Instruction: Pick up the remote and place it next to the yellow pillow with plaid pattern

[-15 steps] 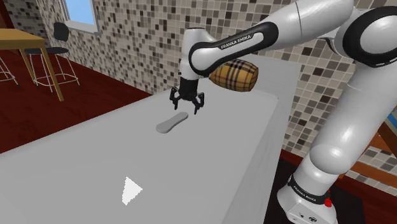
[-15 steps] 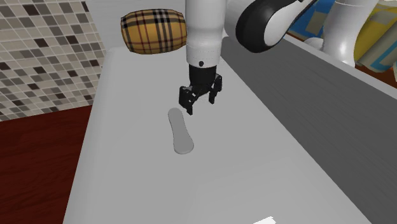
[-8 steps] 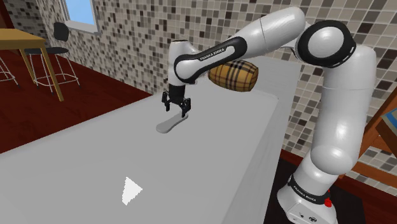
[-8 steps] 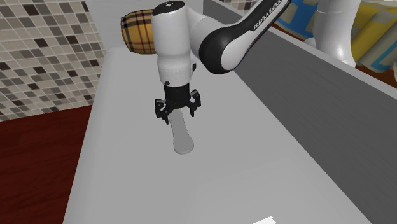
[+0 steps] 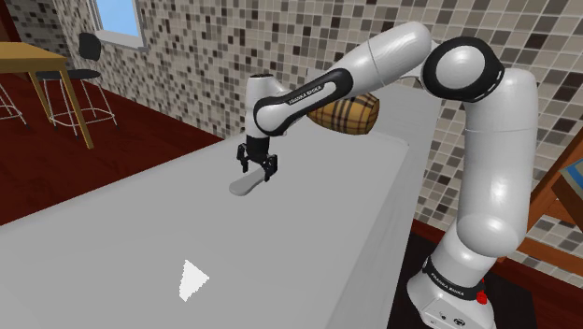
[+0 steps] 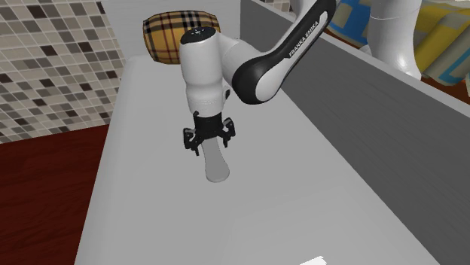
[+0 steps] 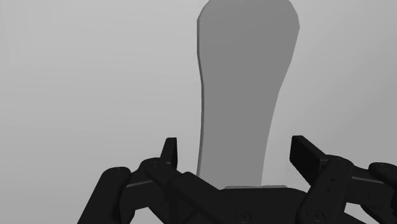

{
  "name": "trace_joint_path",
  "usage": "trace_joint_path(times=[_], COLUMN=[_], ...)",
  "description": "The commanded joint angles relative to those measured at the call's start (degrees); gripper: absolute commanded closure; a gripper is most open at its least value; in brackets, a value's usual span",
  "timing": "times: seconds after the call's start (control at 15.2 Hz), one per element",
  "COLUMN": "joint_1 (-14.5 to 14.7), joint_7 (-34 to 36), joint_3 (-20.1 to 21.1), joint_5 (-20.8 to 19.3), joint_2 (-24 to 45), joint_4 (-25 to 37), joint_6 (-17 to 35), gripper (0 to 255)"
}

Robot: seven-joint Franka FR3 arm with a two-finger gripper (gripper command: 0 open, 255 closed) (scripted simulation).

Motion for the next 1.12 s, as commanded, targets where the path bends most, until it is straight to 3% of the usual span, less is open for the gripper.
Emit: trace_joint_path(times=[0.0,0.4,0.46,1.06], joint_1=[0.1,0.1,0.1,0.1], joint_7=[0.2,0.2,0.2,0.2], joint_3=[0.0,0.0,0.0,0.0], joint_5=[-0.2,-0.2,-0.2,-0.2], joint_2=[0.3,0.3,0.3,0.3], joint_4=[-0.2,-0.2,-0.2,-0.2], joint_6=[0.5,0.5,0.5,0.5], gripper=[0,0,255,255])
